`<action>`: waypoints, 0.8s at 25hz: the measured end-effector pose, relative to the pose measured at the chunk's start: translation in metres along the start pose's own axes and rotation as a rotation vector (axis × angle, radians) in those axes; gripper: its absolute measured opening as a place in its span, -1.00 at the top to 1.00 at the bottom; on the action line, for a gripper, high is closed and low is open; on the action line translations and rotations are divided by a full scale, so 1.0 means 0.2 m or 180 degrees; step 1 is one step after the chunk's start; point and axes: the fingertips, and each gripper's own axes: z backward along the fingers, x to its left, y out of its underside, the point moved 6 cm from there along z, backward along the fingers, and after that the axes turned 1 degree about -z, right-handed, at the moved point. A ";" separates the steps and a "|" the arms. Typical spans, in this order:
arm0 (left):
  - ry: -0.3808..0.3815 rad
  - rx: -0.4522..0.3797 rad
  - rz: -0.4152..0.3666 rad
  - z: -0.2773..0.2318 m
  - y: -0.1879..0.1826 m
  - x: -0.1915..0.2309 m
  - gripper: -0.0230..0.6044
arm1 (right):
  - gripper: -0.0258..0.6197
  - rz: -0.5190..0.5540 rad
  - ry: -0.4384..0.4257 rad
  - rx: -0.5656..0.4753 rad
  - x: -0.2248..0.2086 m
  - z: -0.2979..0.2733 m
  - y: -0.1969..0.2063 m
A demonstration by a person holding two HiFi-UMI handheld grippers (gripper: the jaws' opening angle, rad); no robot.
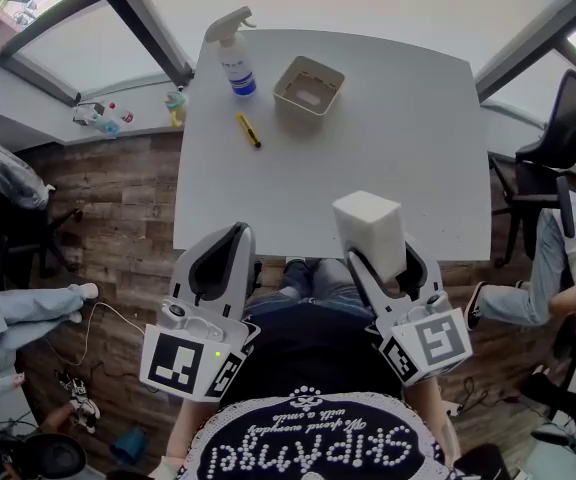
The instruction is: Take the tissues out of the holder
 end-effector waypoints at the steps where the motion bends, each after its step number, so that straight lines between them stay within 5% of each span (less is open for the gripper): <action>1: -0.0005 -0.0002 0.0002 0.00 0.00 0.00 0.92 | 0.08 0.0002 -0.0003 -0.0002 0.00 0.00 0.00; 20: -0.0015 -0.0050 0.0031 0.03 -0.01 0.04 0.92 | 0.08 0.0004 0.0017 -0.0019 0.03 -0.01 -0.01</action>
